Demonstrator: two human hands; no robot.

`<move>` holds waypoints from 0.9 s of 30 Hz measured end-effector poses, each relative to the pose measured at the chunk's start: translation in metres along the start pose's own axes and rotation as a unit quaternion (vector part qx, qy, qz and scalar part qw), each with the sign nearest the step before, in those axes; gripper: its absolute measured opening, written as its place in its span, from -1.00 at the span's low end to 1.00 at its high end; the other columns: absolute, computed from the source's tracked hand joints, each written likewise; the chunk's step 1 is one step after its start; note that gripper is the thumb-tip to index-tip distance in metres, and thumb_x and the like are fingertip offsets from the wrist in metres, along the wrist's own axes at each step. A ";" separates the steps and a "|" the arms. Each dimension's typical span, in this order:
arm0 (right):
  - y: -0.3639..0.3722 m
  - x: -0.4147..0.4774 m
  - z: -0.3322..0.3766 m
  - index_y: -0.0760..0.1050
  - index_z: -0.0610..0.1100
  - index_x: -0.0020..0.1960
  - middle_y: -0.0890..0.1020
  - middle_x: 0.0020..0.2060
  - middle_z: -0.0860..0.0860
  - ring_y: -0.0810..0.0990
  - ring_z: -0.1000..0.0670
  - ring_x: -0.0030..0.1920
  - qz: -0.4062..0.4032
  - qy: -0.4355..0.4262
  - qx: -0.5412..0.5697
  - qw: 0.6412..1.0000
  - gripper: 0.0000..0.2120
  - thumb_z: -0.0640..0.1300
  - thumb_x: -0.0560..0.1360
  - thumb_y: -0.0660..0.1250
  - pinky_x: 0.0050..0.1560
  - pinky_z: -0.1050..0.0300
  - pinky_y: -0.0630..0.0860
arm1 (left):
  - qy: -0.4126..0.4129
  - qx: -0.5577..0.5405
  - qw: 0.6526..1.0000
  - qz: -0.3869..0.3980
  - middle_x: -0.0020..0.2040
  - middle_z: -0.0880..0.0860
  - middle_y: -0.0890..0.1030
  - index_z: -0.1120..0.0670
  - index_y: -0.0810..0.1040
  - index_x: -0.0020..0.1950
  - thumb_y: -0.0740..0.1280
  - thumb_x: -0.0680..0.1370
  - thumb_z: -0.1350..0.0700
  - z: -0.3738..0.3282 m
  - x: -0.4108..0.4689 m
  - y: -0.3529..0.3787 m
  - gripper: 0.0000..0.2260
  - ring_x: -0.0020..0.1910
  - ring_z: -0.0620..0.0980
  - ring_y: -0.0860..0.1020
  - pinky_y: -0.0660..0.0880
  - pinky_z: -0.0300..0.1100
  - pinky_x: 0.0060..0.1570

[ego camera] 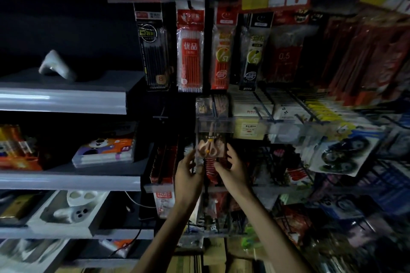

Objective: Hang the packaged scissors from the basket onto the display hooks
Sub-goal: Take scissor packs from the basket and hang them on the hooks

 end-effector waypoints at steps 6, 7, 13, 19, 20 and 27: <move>-0.019 -0.032 -0.006 0.25 0.07 0.60 0.38 0.52 0.12 0.34 0.11 0.51 0.025 -0.065 -0.085 0.994 -0.35 0.11 0.58 0.39 0.48 0.05 0.37 | 0.042 0.092 0.995 -0.021 0.34 -0.11 0.47 -0.17 0.47 0.46 0.32 0.62 -0.22 0.000 -0.043 -0.030 -0.58 0.23 -0.17 0.55 0.60 -0.05 0.21; -0.021 -0.038 -0.008 0.26 0.10 0.60 0.41 0.51 0.14 0.36 0.13 0.49 0.030 -0.079 -0.103 0.991 -0.35 0.15 0.57 0.39 0.46 0.04 0.40 | 0.049 0.103 0.993 -0.029 0.33 -0.12 0.49 -0.17 0.49 0.43 0.30 0.62 -0.27 -0.001 -0.054 -0.037 -0.58 0.23 -0.17 0.56 0.60 -0.07 0.19; -0.007 -0.090 -0.009 0.32 0.15 0.55 0.46 0.41 0.23 0.49 0.21 0.32 0.104 -0.157 -0.164 0.968 -0.42 0.21 0.57 0.35 0.25 0.17 0.52 | 0.009 0.183 0.981 -0.055 0.26 -0.17 0.51 -0.13 0.51 0.39 0.34 0.65 -0.06 0.006 -0.129 -0.067 -0.70 0.09 -0.27 0.59 0.66 -0.10 0.00; 0.085 -0.166 -0.042 0.51 0.11 0.37 0.59 0.25 0.17 0.57 0.16 0.20 0.302 -0.155 -0.155 0.928 -0.68 0.08 0.63 0.33 0.16 0.10 0.58 | -0.089 0.289 0.940 -0.157 0.11 -0.22 0.63 -0.16 0.53 0.18 0.34 0.63 -0.03 0.034 -0.244 -0.134 -0.87 0.07 -0.16 0.63 0.63 0.00 0.00; 0.103 -0.183 -0.049 0.58 0.10 0.21 0.62 0.13 0.16 0.60 0.15 0.10 0.329 -0.156 -0.154 0.918 -0.80 0.09 0.62 0.32 0.09 0.03 0.60 | -0.118 0.292 0.932 -0.180 0.06 -0.21 0.63 -0.16 0.52 0.10 0.31 0.62 -0.08 0.041 -0.268 -0.149 -0.92 0.03 -0.13 0.63 0.63 0.03 -0.02; 0.190 -0.305 -0.054 0.45 0.01 -0.43 0.61 -0.13 0.10 0.60 0.13 -0.19 0.469 -0.201 -0.159 0.845 -0.47 0.15 0.68 0.18 -0.10 0.04 0.52 | -0.223 0.355 0.846 -0.331 -0.19 -0.11 0.57 -0.04 0.47 -0.15 0.17 0.62 -0.29 0.036 -0.409 -0.236 -0.64 -0.20 -0.07 0.59 0.58 0.06 -0.16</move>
Point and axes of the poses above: each hand's wrist, its own x-axis towards the middle knuckle, its own y-axis out of the palm, z = x × y, the point moved 10 cm from there along x, towards the middle knuckle
